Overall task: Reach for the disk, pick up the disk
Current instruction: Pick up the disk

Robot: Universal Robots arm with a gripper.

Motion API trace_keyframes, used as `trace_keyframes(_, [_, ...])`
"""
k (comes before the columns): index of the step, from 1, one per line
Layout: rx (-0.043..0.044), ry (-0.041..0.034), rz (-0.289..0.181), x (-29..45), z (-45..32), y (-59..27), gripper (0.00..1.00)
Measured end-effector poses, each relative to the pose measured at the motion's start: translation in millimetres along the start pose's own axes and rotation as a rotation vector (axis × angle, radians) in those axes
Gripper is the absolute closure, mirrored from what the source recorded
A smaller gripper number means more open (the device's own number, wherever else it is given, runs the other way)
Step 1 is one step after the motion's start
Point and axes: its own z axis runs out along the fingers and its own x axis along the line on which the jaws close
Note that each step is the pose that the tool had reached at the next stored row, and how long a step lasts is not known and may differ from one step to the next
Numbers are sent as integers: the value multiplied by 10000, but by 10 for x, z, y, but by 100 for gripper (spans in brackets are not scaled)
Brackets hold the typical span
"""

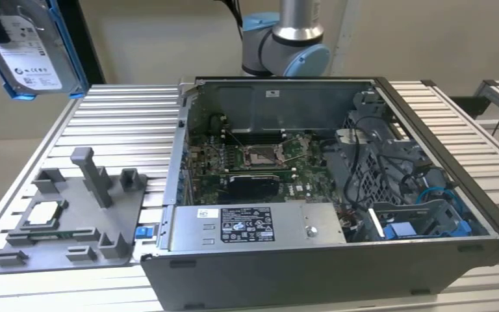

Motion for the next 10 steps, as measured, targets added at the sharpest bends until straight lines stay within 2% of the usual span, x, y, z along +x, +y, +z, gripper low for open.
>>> trace_keyframes(10, [-2,0,0,3,-1,-154,100])
